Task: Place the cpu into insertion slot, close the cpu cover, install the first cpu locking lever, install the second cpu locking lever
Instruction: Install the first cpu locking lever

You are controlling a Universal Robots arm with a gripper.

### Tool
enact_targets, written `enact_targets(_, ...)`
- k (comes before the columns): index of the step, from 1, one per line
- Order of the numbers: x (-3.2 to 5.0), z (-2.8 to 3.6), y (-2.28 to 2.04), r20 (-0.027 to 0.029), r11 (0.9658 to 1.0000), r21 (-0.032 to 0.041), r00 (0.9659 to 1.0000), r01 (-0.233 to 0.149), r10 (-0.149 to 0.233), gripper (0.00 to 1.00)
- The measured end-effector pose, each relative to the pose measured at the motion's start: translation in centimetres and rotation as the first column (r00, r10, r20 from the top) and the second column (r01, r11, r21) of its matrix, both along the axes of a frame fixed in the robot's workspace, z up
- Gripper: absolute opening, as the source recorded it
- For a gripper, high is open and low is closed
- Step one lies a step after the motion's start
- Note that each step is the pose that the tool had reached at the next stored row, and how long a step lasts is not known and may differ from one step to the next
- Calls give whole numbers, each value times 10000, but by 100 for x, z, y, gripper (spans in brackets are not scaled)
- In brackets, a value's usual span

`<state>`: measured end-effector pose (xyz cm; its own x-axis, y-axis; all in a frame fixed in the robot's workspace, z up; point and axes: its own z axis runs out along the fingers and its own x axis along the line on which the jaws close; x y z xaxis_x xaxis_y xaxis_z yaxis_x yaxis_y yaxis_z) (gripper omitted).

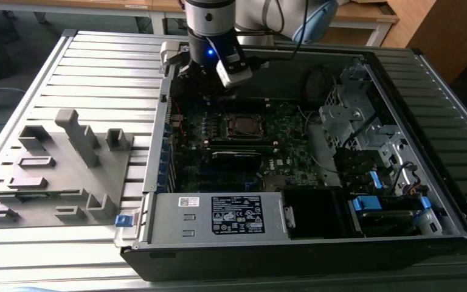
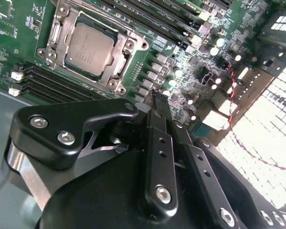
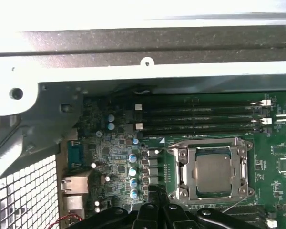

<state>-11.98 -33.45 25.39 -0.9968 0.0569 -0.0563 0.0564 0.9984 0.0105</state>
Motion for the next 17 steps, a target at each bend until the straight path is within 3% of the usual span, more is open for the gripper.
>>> enact_targets(1,-2,0,-1,1,10000,24,10000,-1,1,11)
enact_targets(4,-4,0,-5,0,9993,382,10000,0,0,11)
enact_targets(6,-4,0,-7,-1,9984,565,10000,-1,1,11)
enact_targets(7,-4,0,-7,0,9982,600,10000,0,0,11)
enact_targets(12,-5,0,-8,0,9982,606,10000,0,0,11)
enact_targets(17,-55,-1,-6,0,9982,606,10000,0,0,11)
